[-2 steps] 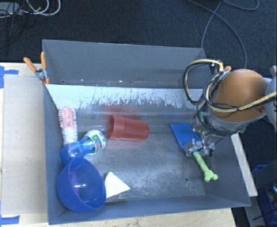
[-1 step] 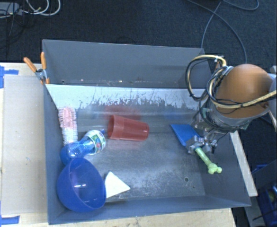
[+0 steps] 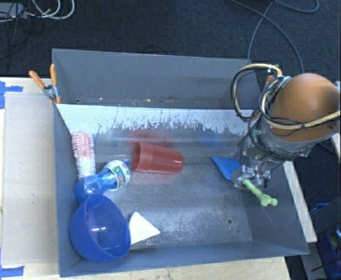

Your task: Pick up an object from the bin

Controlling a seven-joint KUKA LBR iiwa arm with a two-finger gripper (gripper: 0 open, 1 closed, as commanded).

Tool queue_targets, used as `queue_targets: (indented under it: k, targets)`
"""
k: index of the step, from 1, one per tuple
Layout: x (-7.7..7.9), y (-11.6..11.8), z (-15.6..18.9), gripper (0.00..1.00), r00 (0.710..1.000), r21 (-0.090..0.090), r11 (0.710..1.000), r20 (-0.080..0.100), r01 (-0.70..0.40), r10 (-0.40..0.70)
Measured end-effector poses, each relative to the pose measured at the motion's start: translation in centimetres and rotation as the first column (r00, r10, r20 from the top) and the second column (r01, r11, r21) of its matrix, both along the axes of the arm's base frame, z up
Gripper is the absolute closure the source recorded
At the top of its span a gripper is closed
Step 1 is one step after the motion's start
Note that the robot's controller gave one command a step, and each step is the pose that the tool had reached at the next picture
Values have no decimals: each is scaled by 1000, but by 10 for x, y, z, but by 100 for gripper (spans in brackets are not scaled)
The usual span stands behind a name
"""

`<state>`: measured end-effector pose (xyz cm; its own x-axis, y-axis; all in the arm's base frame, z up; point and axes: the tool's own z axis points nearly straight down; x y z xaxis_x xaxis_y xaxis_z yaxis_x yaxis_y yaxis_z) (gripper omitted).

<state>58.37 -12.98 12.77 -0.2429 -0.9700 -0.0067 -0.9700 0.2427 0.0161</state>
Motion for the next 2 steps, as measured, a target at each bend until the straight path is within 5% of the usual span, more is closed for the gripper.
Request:
queue_targets:
  k: [2]
  targets:
    - [1,1,41,100,1000,1,1000,1,7,-7]
